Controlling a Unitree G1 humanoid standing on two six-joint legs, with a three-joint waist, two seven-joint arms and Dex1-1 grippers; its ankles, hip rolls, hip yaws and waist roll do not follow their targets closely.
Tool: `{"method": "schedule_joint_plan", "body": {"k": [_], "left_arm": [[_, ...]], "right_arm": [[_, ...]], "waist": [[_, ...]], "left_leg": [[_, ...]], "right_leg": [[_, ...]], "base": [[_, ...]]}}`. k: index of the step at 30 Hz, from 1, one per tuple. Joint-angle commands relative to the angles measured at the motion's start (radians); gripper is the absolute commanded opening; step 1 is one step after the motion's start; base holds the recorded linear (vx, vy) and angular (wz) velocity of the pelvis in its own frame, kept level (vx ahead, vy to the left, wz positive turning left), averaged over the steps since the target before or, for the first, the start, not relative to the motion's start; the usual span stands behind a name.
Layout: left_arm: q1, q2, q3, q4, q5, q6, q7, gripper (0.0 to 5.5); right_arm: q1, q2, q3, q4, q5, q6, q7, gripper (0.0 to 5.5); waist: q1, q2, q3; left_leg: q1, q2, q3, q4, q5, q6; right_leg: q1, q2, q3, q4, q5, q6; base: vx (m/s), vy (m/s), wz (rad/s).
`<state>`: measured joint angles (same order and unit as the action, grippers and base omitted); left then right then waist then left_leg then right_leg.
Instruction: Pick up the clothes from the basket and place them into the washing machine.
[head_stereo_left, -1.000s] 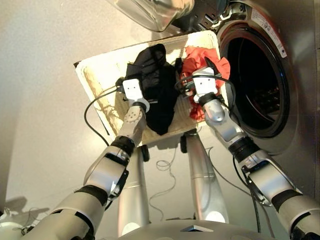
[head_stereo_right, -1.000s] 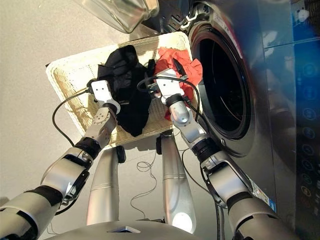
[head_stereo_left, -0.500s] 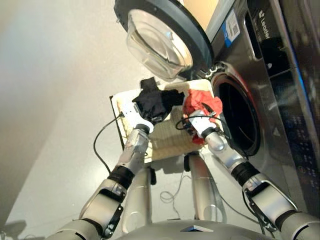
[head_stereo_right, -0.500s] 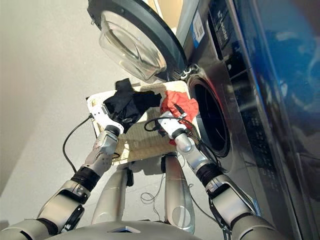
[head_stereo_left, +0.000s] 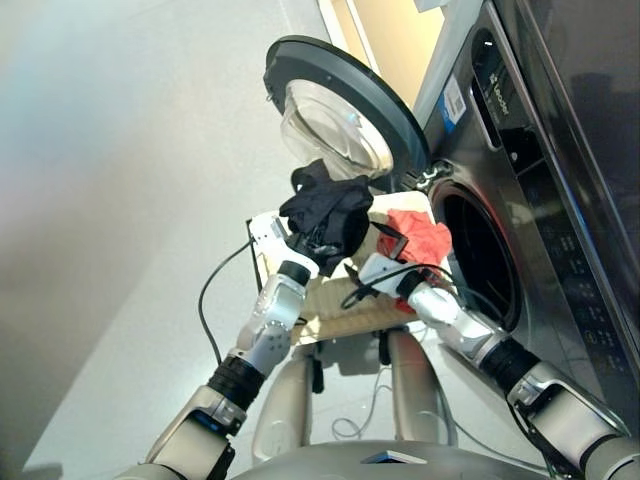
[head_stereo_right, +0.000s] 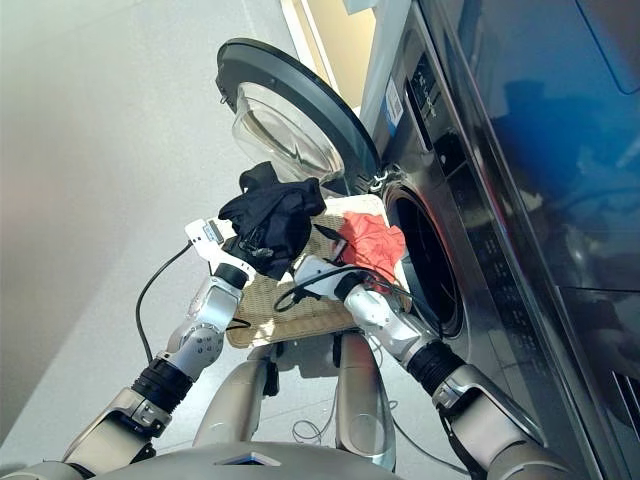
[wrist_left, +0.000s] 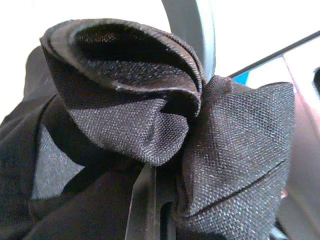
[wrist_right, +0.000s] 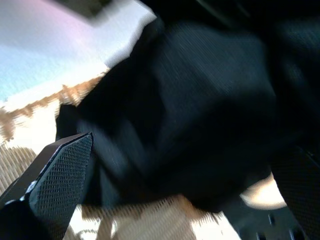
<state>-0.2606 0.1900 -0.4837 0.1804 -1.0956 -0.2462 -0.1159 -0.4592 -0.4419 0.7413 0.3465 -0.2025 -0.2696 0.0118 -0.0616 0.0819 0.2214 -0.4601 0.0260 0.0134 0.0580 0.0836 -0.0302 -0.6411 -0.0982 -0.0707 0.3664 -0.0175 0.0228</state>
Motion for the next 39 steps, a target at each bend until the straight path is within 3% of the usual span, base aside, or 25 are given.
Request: {"method": "schedule_joint_plan", "body": {"k": [1,10,11,13,21,22,24,29,39], "left_arm": [[-0.031,0.028,-0.036,-0.149,-0.041,-0.012,-0.059,0.0],[0.032,0.119,-0.113,-0.345,-0.123,0.05,-0.1,0.0],[0.032,0.126,-0.123,-0.342,-0.12,0.056,-0.107,0.0],[0.031,0.128,-0.131,-0.327,-0.11,0.056,-0.113,0.0],[0.022,0.118,-0.117,-0.304,-0.1,0.034,-0.098,0.0],[0.023,0.121,-0.114,-0.301,-0.1,0.035,-0.1,1.1],[0.027,0.125,-0.107,-0.294,-0.094,0.03,-0.102,5.5],[0.053,0.126,-0.067,-0.275,-0.095,0.009,-0.091,5.5],[0.148,0.128,0.095,-0.327,-0.063,-0.097,0.006,5.5]], "right_arm": [[-0.084,0.083,0.023,0.015,-0.018,-0.051,-0.021,5.5],[-0.158,0.226,-0.057,0.267,-0.11,0.019,-0.162,5.5],[-0.163,0.23,-0.062,0.271,-0.105,0.02,-0.167,4.77],[-0.163,0.22,-0.08,0.246,-0.092,0.014,-0.185,0.0],[-0.127,0.197,-0.137,0.191,-0.09,0.004,-0.249,0.0],[-0.118,0.194,-0.145,0.182,-0.089,0.002,-0.253,0.0],[-0.103,0.195,-0.16,0.179,-0.079,-0.003,-0.268,0.0],[-0.064,0.204,-0.19,0.175,-0.042,-0.017,-0.3,0.0],[0.023,0.254,-0.318,0.265,0.097,-0.027,-0.413,0.0]], "waist": [[0.002,-0.029,-0.025],[0.041,0.002,-0.043],[0.043,0.002,-0.043],[0.043,0.002,-0.042],[0.037,0.0,-0.037],[0.035,-0.001,-0.036],[0.034,0.001,-0.036],[0.032,0.009,-0.038],[0.04,0.027,-0.037]], "left_leg": [[0.017,-0.033,-0.008,0.111,-0.123,0.009],[-0.002,-0.038,-0.016,0.119,-0.127,0.016],[-0.004,-0.038,-0.017,0.123,-0.129,0.017],[-0.006,-0.039,-0.017,0.127,-0.131,0.018],[-0.013,-0.044,-0.02,0.133,-0.134,0.022],[-0.015,-0.045,-0.019,0.134,-0.135,0.022],[-0.014,-0.047,-0.017,0.131,-0.135,0.023],[-0.019,-0.051,-0.013,0.129,-0.134,0.025],[-0.037,-0.057,-0.008,0.117,-0.124,0.025]], "right_leg": [[0.165,0.004,-0.011,-0.26,0.071,0.089],[0.151,0.0,-0.015,-0.254,0.068,0.088],[0.147,-0.001,-0.015,-0.25,0.067,0.088],[0.142,-0.003,-0.015,-0.243,0.065,0.088],[0.138,-0.009,-0.017,-0.236,0.064,0.091],[0.135,-0.009,-0.016,-0.234,0.064,0.091],[0.133,-0.009,-0.014,-0.237,0.066,0.092],[0.126,-0.009,-0.006,-0.241,0.071,0.092],[0.1,-0.015,-0.003,-0.244,0.078,0.093]], "base": [[0.0,0.0,0.0],[0.0,0.0,0.0],[0.0,0.0,0.0],[0.0,0.0,0.0],[0.0,0.0,0.0],[0.0,0.0,0.0],[0.0,0.0,0.0],[0.0,0.0,0.0],[0.0,0.0,0.0]]}}
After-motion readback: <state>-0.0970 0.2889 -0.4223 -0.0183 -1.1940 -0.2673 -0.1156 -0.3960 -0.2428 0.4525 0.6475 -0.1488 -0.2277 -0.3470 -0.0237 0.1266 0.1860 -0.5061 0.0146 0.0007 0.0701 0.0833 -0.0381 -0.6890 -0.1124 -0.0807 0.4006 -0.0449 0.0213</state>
